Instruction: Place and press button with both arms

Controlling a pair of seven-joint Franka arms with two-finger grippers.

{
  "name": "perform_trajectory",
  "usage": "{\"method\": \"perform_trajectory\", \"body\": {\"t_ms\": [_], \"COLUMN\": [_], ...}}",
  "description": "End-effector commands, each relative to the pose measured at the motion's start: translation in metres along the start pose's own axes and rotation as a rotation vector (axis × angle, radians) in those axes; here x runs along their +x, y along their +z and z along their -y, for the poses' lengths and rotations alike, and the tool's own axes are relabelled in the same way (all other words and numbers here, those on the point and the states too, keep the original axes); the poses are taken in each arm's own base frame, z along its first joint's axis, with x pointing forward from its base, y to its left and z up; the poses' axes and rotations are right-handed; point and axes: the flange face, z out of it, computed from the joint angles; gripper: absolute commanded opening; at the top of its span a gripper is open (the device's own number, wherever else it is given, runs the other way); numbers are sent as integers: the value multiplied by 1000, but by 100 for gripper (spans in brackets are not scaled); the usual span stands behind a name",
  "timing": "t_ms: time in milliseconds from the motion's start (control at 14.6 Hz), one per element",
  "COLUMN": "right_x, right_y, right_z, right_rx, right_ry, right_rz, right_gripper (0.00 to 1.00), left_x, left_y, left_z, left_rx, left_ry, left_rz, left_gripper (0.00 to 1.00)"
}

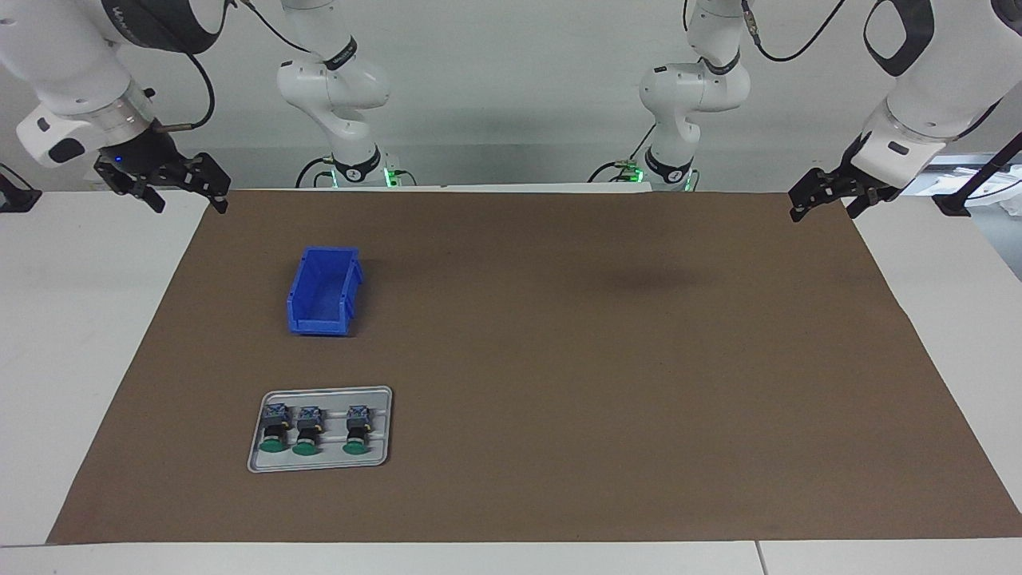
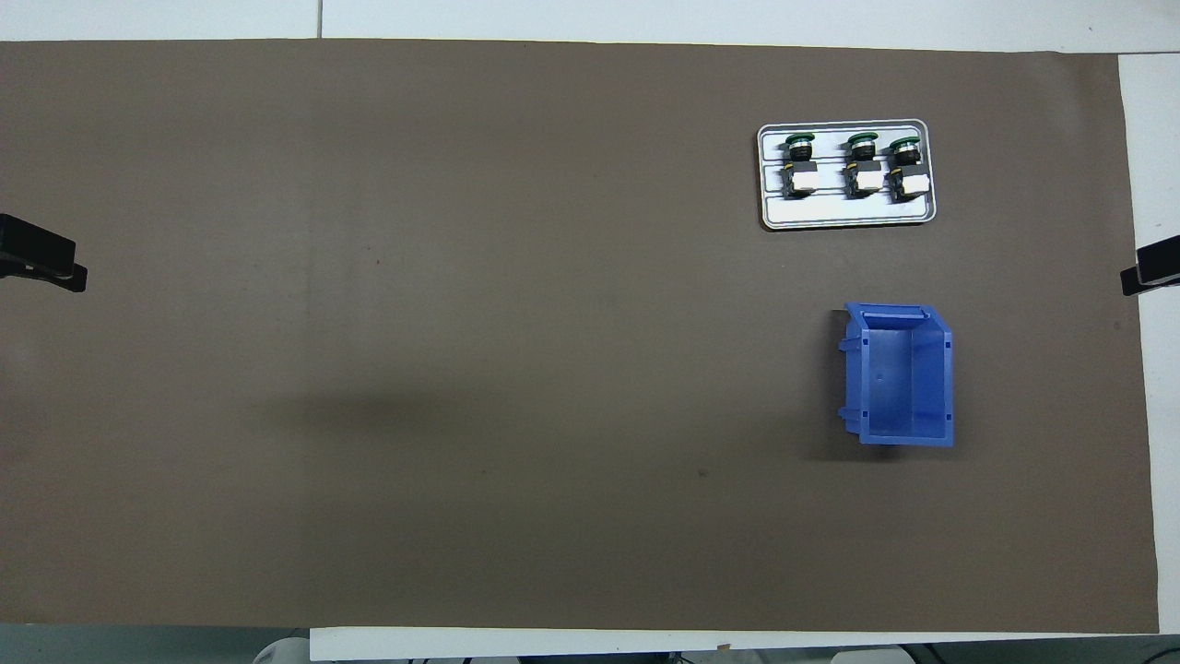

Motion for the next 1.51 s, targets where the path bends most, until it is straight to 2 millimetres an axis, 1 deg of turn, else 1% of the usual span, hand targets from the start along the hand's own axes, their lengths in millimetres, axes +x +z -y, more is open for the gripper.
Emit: {"method": "perform_trajectory", "body": {"t_ms": [0, 137, 274, 617, 754, 822, 891, 959, 1096, 1165, 1302, 1370, 1439], "right_x": [-4, -3, -6, -4, 9, 21, 38, 54, 94, 120, 153, 166, 177], "right_y": [2, 7, 11, 8, 7, 17, 26, 37, 67, 96, 134, 151, 163], "right_z": [3, 6, 5, 10, 33, 41, 57, 79, 111, 126, 138, 146, 156], "right_rx": [-16, -10, -4, 4, -6, -10, -7, 10, 8, 2, -1, 20, 41], "right_ry": [5, 0, 4, -20, -53, -58, -52, -45, -14, 1, 5, 16, 17], "right_rz": [-10, 2, 9, -1, -62, -58, -74, -104, -147, -152, -186, -186, -178], "right_gripper": [100, 100, 100, 100, 100, 100, 100, 100, 100, 100, 100, 100, 100], "left_x": [-3, -3, -3, -3, -3, -3, -3, -3, -3, -3, -3, -3, -3], "left_y": [1, 1, 2, 1, 1, 2, 2, 2, 2, 2, 2, 2, 2], "left_z": [4, 4, 4, 4, 4, 4, 4, 4, 4, 4, 4, 4, 4], "left_rx": [7, 7, 7, 7, 7, 7, 7, 7, 7, 7, 7, 7, 7], "left_ry": [-5, -5, -4, -5, -5, -4, -4, -4, -4, -4, -4, -4, -4], "left_rz": [-6, -6, -5, -6, -6, -5, -5, -5, -5, -5, -5, -5, -5], "left_gripper": [100, 100, 100, 100, 100, 100, 100, 100, 100, 100, 100, 100, 100]}}
